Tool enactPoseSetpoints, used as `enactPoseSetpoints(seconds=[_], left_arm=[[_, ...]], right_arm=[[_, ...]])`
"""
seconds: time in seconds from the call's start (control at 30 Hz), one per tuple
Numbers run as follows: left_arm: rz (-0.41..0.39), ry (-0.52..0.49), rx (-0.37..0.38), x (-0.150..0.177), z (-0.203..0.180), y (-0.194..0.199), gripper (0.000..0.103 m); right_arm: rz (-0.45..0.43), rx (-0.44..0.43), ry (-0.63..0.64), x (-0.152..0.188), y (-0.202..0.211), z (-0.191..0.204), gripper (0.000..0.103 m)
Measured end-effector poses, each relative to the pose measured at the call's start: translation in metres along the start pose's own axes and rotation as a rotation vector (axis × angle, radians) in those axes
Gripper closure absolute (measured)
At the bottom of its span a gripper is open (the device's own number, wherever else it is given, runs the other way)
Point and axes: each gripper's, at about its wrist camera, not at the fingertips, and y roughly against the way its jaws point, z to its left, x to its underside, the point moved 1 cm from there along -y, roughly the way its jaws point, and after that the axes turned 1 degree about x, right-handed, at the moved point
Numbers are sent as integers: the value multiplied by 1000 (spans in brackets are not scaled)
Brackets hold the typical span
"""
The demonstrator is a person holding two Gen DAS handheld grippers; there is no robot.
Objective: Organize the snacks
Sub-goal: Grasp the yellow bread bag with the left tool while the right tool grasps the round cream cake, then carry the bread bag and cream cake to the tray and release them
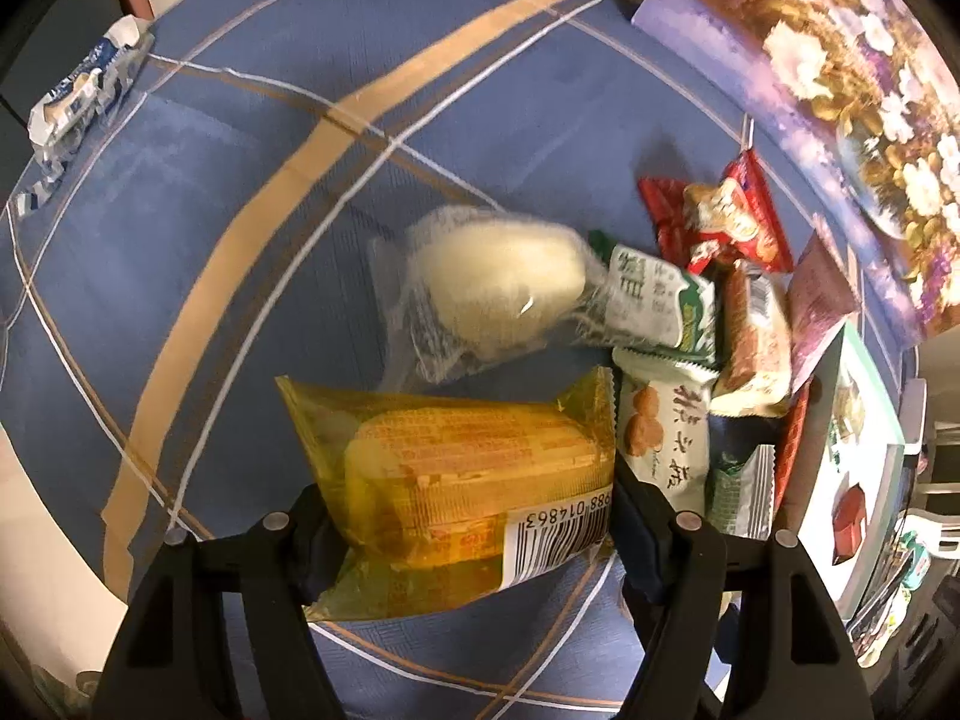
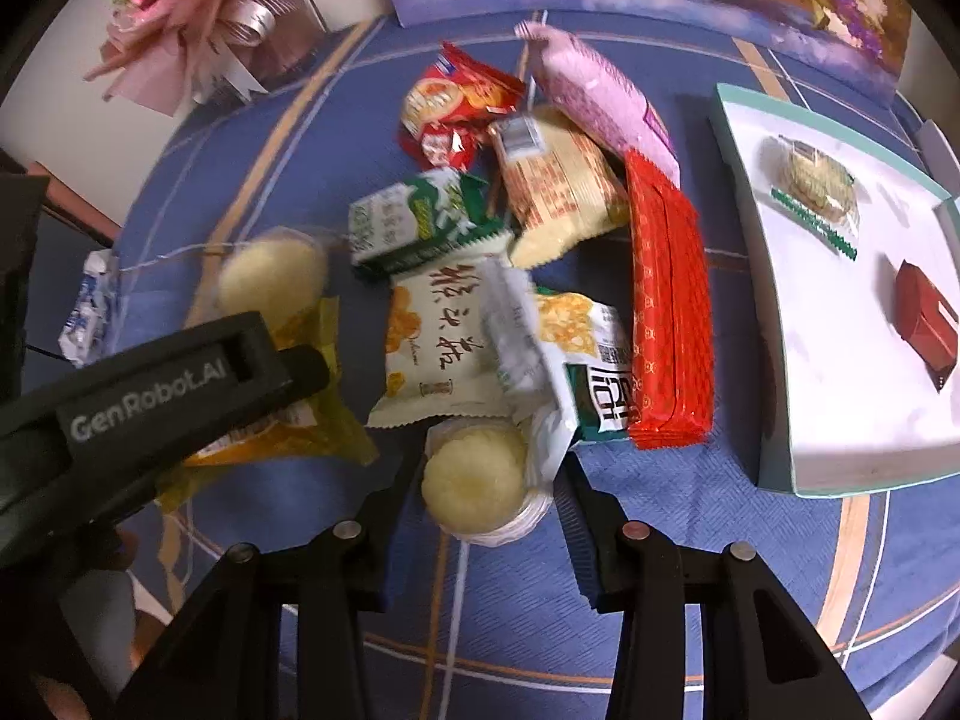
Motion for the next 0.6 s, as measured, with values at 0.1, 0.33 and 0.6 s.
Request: enactPoseSetpoints(seconds=[0.1, 0.33, 0.6], left_arm=[[-21, 5, 9, 0, 3, 11, 28], [-72, 32, 23, 1, 13, 32, 28], [-109, 45, 27, 10, 28, 52, 28]], right_arm=[[-26, -27, -1, 0, 12, 0, 57], [-101, -86, 11, 1, 46, 1, 57], [-130, -114, -2, 1, 57, -5, 57]])
